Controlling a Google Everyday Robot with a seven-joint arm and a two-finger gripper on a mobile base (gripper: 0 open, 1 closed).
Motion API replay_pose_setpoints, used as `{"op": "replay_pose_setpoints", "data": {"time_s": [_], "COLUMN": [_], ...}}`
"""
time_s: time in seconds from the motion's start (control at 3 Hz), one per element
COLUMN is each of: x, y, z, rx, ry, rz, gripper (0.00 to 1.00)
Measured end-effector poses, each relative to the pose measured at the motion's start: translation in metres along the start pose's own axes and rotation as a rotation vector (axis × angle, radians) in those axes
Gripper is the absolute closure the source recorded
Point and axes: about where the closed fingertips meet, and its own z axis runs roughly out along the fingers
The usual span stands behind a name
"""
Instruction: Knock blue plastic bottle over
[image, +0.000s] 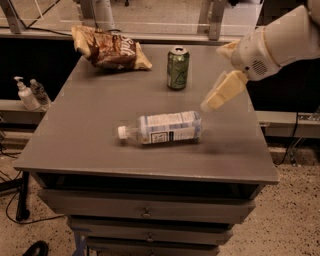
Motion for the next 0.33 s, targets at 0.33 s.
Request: {"op": "replay_pose_setpoints", "data": {"time_s": [0.33], "x": [-0.0080], "y": [-0.0282], "z": [-0.0348], "rx": [0.068], "ry": [-0.056], "rz": [0.036], "gripper": [0.00]}}
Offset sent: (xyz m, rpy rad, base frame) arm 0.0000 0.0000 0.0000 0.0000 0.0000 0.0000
